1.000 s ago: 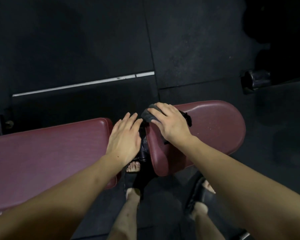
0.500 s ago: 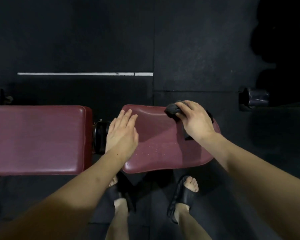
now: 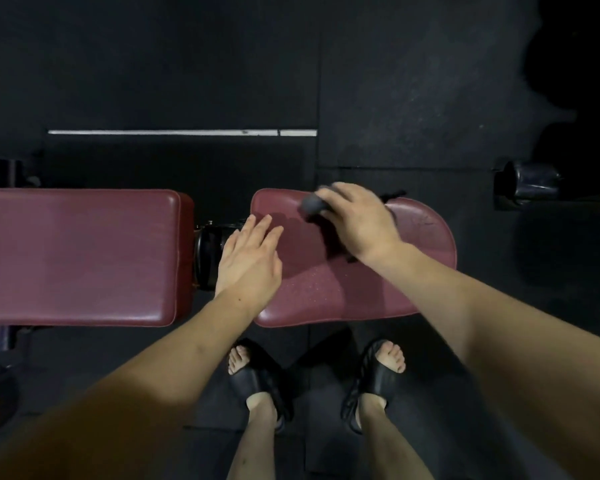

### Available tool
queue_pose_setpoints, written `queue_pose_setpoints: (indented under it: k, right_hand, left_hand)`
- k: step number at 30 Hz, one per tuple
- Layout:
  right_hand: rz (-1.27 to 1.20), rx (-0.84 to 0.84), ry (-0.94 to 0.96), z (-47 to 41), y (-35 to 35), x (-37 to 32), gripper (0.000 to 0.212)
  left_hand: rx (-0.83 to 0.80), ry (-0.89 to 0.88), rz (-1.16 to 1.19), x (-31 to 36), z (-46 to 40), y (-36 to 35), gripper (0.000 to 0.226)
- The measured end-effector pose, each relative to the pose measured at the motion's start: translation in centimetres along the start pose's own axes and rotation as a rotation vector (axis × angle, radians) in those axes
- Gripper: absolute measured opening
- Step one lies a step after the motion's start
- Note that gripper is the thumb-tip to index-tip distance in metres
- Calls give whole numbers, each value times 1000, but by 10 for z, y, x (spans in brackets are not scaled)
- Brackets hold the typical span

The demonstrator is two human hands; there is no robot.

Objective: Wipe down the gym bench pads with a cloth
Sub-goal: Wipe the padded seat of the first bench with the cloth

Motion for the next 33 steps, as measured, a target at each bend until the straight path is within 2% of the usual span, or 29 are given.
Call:
queue_pose_setpoints:
  k: [2,4,7,10,13,15,17,20,22,25,28,31,33]
  right_hand:
    - [11,18,-105,33,19,37,38]
    - [5,58,-314,60,32,63,37]
    - [-5,155,-505,57,27,62,35]
    - [-14,183,-415,25,9,23,32]
    - [5,44,-164,13,0,1,38]
    - [-13,-13,-118,20,12,22,47]
    - [-23,-17,-206,40,29,51,50]
    - [-89,102,-399,78,41,78,38]
    - [-114,182,-474,100,36,73,39]
    - [-127,296,-514,137,18,59,37]
    - [-151,322,-543,169,5,42,37]
    - [-69,281,-499,152,7,51,38]
    - [-49,276,-533,122,10,54,39]
  left_hand:
    - [7,-26,-4,6,1,1,52]
    - [17,-55,-12,15,1,0,52]
    - [12,-84,1,27,0,0,52]
    - [-5,-84,5,37,2,-2,53]
    - [-12,-96,-32,44,5,-4,53]
    - [-7,-108,-41,49,7,-5,52]
    - [-10,-126,-41,57,8,-6,52]
    - [-12,-147,-28,71,7,-10,52]
    - [-9,-163,-20,80,6,-13,51]
    - [-4,-179,-14,88,8,-18,51]
    - [-8,-204,-18,89,14,-25,51]
    - [-14,-201,-17,82,18,-30,52]
    - [-1,-192,-19,74,19,-31,52]
Point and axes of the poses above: each hand's wrist, its own z-axis away from the middle knuckle, its own y-axis out of the back of the hand, x = y × z, the point moved 1 cm from there along -z, towards the middle knuckle, and after that the axes turned 6 degrees about -x, right-handed, at the moved point
